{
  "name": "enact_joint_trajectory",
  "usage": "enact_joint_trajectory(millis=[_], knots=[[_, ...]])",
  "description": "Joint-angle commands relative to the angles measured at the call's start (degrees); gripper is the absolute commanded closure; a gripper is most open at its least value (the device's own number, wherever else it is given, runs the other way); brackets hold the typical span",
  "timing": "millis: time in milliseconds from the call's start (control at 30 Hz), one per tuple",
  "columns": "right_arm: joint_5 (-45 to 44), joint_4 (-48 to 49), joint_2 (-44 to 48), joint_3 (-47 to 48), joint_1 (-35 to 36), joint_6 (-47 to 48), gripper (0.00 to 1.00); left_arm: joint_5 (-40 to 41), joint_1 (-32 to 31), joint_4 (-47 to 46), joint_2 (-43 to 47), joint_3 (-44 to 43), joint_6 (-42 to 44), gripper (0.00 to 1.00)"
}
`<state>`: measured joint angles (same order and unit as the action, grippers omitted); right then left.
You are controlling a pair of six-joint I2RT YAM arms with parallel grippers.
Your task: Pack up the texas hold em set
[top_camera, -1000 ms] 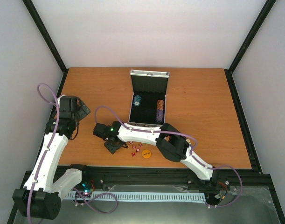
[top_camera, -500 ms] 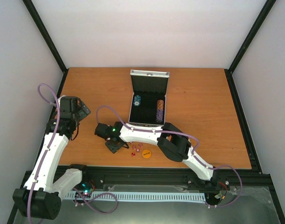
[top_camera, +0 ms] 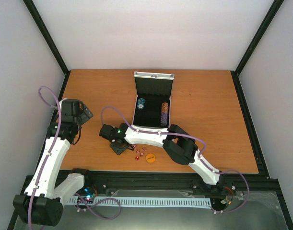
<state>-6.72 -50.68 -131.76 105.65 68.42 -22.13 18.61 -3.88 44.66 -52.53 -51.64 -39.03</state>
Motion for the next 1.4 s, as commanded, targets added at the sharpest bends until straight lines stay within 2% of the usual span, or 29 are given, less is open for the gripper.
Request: enact_joint_trajectory(millis=[0, 367, 967, 1233, 1367], knots=[[-2.6, -3.6, -2.1, -3.5, -1.0, 0.3, 0.78, 0.3, 0.4, 0.5, 1.0, -0.1, 1.0, 0.00], [-3.5, -0.2, 5.4, -6.0, -2.3, -0.3, 0.87, 0.0, 0.3, 0.7, 1.7, 0.6, 0.9, 0.00], [-3.3, 4.5, 15.1, -11.2, -6.1, 0.0, 0.87, -1.3, 0.4, -0.6, 1.5, 3.4, 0.4, 0.00], [-3.0, 4.0, 16.5, -9.2, -9.7, 0.9, 0.87, -7.1, 0.3, -3.0, 3.8, 7.0, 0.2, 0.00], [-1.5, 4.2, 17.3, -7.1, -12.3, 0.2, 0.87, -14.3, 0.3, -7.8, 7.0, 11.8, -1.2, 0.00]])
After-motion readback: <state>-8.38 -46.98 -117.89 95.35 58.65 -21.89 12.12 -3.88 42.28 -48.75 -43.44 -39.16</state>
